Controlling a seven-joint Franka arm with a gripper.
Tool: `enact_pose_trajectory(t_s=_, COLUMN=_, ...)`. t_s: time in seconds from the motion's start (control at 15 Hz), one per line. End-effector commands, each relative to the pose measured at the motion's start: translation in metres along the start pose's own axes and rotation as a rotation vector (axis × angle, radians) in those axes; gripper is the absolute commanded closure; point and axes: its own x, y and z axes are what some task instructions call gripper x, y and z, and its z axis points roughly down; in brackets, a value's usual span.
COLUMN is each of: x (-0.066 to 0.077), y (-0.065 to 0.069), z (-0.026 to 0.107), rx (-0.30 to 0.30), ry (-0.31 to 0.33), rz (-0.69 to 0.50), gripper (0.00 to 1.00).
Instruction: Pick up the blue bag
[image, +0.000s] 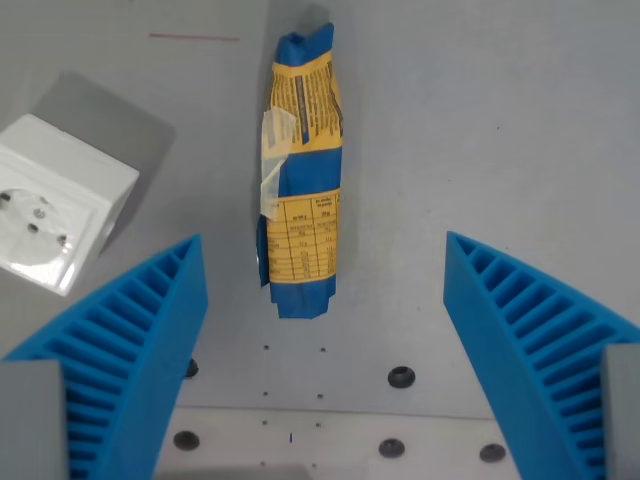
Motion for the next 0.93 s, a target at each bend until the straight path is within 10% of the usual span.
enact_pose_trajectory(t_s=0.07, x=-0.006, y=0.002, z=0.018, rx=0.021, ry=0.12, rz=0.028, gripper=0.0)
enact_pose_trajectory(t_s=0.93, x=-0.015, y=0.003, z=0.084, rx=0.032, ry=0.133, rz=0.027, gripper=0.0)
